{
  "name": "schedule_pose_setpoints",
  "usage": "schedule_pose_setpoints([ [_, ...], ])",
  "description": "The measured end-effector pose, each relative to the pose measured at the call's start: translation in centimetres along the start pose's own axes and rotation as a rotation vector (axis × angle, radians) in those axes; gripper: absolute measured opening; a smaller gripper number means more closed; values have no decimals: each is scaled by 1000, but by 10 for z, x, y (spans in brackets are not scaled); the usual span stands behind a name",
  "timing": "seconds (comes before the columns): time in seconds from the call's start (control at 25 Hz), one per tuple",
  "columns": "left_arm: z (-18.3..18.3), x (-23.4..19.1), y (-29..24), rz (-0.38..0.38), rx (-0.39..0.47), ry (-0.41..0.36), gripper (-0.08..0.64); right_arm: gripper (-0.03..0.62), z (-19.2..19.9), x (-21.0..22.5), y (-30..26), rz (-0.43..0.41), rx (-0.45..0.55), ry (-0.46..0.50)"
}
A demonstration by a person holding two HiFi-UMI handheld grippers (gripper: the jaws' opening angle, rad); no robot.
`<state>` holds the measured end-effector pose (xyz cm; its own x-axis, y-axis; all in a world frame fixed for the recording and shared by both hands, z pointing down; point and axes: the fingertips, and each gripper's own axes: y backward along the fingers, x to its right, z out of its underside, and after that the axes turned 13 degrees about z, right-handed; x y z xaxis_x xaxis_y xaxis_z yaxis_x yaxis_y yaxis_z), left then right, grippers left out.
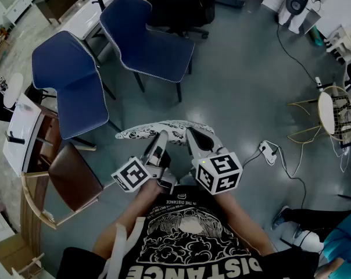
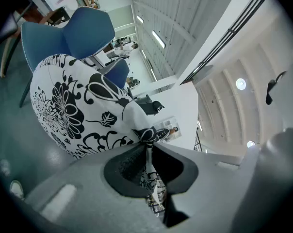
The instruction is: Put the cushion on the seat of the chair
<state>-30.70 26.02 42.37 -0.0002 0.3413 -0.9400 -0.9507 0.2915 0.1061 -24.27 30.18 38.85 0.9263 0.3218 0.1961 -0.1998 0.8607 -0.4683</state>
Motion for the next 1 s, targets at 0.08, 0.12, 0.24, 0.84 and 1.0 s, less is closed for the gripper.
schedule_pose_setpoints([
  [0.08,0,-1,1,2,-5,-3,32,-2,0,0,0,4,2,5],
  [0.12,0,-2,1,4,-5,-2,32,-2,0,0,0,7,3,5],
  [0.24,1,-3,-1,6,-8,11,32,-2,0,0,1,16,7,-8],
  [0.84,2,-12,-39,2,11,17,32,-2,-9,27,-21,-24,-20,2],
  [1.0,-1,-17,-65,-40,45,10,32,-2,-24,51,-40,-73,-45,-4],
])
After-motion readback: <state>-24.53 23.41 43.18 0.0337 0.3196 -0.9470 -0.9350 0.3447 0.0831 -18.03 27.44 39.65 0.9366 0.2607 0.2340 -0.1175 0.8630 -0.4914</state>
